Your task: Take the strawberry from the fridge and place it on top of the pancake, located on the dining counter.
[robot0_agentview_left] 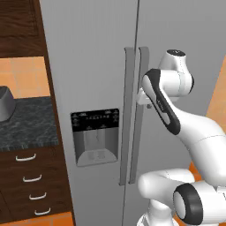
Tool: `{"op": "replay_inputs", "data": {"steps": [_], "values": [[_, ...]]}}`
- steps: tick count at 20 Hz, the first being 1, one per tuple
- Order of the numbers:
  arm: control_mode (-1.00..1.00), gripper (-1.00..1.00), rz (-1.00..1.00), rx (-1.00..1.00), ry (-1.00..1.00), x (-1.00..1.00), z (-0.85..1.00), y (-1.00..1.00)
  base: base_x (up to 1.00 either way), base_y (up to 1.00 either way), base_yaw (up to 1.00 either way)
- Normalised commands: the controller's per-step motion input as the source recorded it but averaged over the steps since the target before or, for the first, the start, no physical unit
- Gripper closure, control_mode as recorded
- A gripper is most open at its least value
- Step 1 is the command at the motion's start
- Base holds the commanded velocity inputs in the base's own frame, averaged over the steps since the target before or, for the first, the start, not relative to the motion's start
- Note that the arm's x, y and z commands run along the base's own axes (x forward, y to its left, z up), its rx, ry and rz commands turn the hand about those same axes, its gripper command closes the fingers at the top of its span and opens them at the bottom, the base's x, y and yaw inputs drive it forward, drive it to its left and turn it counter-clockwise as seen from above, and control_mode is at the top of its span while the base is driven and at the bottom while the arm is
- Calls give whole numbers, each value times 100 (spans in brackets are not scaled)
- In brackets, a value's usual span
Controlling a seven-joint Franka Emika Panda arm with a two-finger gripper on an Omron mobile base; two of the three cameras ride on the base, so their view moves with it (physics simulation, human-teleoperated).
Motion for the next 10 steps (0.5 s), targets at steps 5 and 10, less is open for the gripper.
{"op": "replay_inputs", "data": {"steps": [5, 10], "values": [[100, -100, 0, 0, 0, -3, 0, 0, -27, 0, 0], [100, -100, 0, 0, 0, 0, 0, 0, -64, 4, 0]]}}
